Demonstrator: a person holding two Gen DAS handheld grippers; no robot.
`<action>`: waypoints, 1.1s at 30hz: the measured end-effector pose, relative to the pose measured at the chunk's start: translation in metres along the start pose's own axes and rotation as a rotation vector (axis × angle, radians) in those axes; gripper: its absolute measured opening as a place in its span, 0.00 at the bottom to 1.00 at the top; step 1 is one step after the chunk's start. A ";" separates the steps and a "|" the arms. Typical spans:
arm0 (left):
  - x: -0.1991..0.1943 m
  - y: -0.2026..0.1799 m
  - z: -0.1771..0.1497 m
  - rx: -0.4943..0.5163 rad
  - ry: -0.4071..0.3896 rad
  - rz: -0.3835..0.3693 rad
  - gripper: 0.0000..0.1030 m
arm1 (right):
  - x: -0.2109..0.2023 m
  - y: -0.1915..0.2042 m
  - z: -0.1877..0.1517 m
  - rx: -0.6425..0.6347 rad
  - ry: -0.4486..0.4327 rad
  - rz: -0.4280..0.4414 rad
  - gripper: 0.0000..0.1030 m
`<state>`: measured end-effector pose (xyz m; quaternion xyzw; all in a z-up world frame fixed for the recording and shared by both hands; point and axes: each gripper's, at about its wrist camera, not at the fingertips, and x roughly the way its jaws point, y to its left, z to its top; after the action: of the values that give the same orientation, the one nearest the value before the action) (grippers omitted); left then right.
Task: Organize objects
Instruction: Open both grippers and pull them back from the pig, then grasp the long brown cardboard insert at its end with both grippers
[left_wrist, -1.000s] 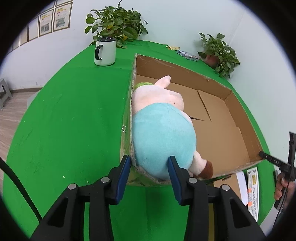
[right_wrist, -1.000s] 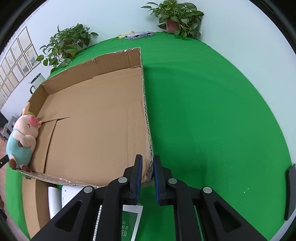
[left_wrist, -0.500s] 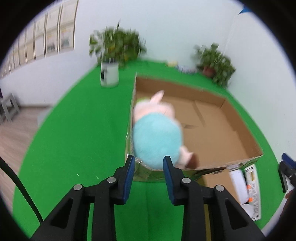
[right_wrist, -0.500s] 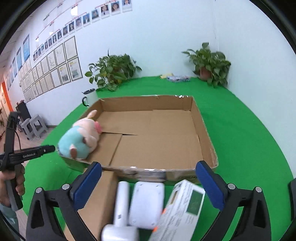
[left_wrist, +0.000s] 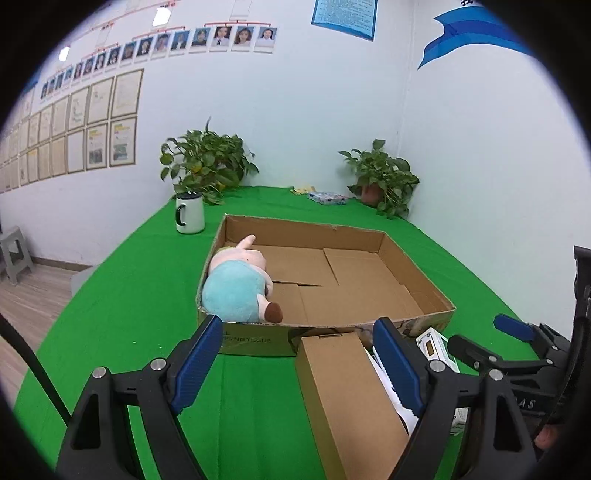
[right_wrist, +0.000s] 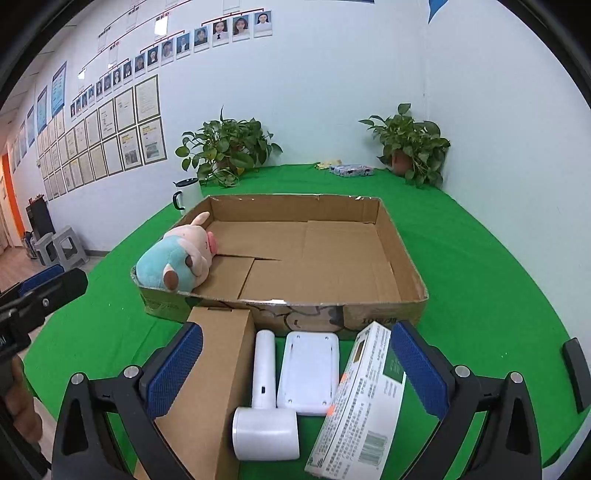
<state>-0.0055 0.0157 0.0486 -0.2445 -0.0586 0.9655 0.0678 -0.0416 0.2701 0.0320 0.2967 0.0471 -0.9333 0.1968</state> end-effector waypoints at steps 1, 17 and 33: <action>-0.003 -0.001 0.001 -0.008 -0.009 0.009 0.81 | -0.002 0.001 -0.001 -0.003 -0.002 0.005 0.99; -0.008 0.013 -0.023 -0.093 0.170 -0.144 0.80 | -0.024 0.021 -0.052 -0.043 0.170 0.336 1.00; 0.063 0.008 -0.127 -0.284 0.565 -0.515 0.65 | -0.014 0.085 -0.130 -0.228 0.302 0.205 0.84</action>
<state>0.0000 0.0282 -0.0924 -0.4845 -0.2296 0.7941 0.2863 0.0721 0.2234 -0.0641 0.4121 0.1507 -0.8421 0.3136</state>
